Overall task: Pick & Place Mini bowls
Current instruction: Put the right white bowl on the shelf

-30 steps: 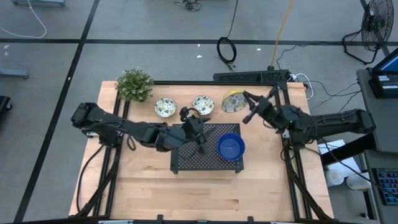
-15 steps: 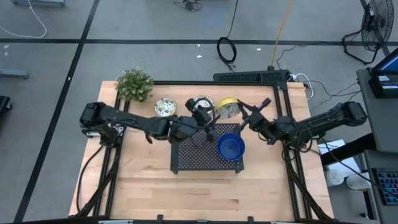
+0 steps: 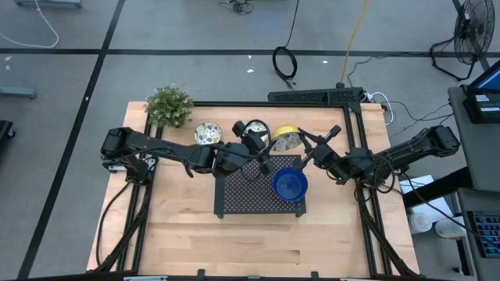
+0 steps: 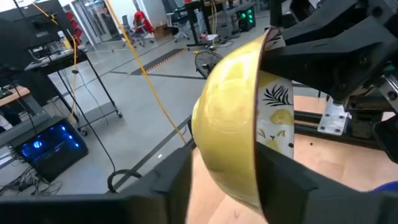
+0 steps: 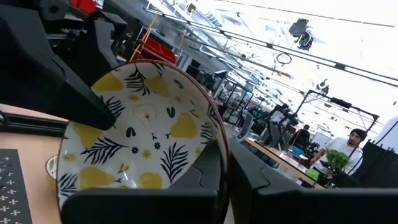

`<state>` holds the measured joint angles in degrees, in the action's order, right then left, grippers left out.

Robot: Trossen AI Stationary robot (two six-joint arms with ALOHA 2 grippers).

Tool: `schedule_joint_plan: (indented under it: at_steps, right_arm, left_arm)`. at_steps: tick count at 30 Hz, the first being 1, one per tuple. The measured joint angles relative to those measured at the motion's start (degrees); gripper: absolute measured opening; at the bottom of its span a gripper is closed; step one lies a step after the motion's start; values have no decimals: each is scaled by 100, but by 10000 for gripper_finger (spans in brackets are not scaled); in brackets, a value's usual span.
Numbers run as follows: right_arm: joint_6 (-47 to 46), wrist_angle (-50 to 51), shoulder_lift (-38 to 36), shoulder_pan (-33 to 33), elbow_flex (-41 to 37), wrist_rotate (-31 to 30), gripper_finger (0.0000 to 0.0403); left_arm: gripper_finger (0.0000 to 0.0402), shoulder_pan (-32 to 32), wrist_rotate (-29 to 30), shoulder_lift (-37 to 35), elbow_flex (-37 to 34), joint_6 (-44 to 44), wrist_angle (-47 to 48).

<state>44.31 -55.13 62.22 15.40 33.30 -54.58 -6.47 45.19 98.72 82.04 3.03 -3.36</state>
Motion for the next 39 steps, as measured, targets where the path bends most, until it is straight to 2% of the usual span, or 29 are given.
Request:
schedule_joint_plan:
  at_steps: [5, 6, 11, 16, 21, 24, 27, 32, 34, 36, 39]
  right_arm:
    - [-257, -15, -2, 4, 10, 62, 5]
    - [-311, -9, -15, 4, 25, 112, 6]
    - [-387, 48, -13, 83, 17, 217, 23]
    - [-293, 163, 7, 266, 11, -138, 75]
    - [-136, 264, -2, 488, -4, -824, 116]
    - [-123, 355, -9, 678, -2, -1274, 129]
    - [0, 453, -8, 874, -2, -1889, 133]
    - [255, 344, -57, 1273, -2, -2187, 130]
    - [290, 291, -74, 1383, 0, -2211, 130]
    - [310, 293, -125, 1503, 0, -2200, 130]
    - [293, 241, -222, 1570, 0, -2201, 130]
  left_arm:
    - [37, 147, -81, 0, 0, -117, -38]
    - [28, 186, -142, 1, 0, -177, -68]
    - [20, 276, -212, 2, 0, -105, -61]
    - [10, 175, -35, -266, 18, 517, 79]
    - [9, -109, 602, -843, 174, 696, 386]
    - [9, -309, 642, -1218, 171, 172, 1110]
    - [9, -400, 159, -1677, 176, -788, 2255]
    - [9, -264, -1829, -2299, 274, -2622, 3978]
    - [9, -161, -2654, -2370, 262, -3057, 4712]
    - [9, -39, -3234, -2378, 256, -3403, 5337]
    - [9, 82, -3758, -2343, 262, -3688, 6152]
